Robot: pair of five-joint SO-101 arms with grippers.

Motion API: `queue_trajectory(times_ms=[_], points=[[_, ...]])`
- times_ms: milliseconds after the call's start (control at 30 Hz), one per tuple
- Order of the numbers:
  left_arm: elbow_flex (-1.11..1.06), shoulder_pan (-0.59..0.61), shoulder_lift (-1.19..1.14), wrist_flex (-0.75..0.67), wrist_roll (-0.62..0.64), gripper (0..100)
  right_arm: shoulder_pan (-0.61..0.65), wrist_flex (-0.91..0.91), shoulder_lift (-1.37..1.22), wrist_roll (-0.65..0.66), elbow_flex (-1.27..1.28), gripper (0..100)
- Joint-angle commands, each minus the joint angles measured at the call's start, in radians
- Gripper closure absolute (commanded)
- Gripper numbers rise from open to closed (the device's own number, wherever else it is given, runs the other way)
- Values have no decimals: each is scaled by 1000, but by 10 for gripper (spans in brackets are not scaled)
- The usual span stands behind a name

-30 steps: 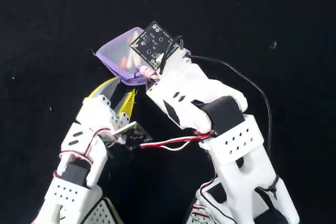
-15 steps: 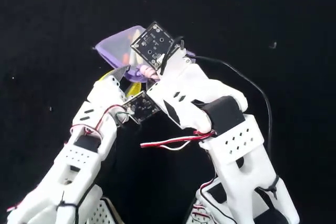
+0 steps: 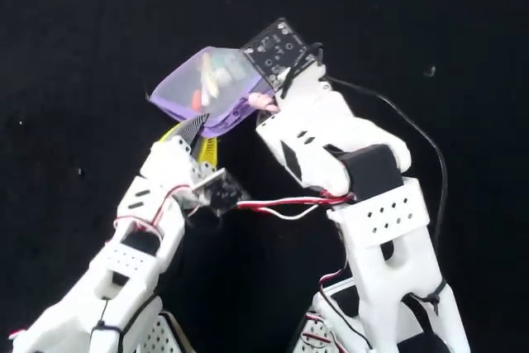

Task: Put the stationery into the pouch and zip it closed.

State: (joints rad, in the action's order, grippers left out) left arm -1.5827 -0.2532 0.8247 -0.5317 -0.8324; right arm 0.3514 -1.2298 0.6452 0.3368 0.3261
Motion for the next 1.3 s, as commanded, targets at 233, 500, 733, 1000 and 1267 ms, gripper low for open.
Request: queue_trajectory(times_ms=[233,500,733,1000,1267], points=[[-111,53,269,-9,215,972,-68,37,35,0,-53,987],[-124,51,473,259,279,972,-153,127,35,0,-59,987],[-125,51,635,480,282,973,-157,236,33,0,-58,987],[-125,50,736,611,284,973,-175,350,1,0,-59,987],[-125,51,753,621,334,973,-285,486,-254,0,-139,987]])
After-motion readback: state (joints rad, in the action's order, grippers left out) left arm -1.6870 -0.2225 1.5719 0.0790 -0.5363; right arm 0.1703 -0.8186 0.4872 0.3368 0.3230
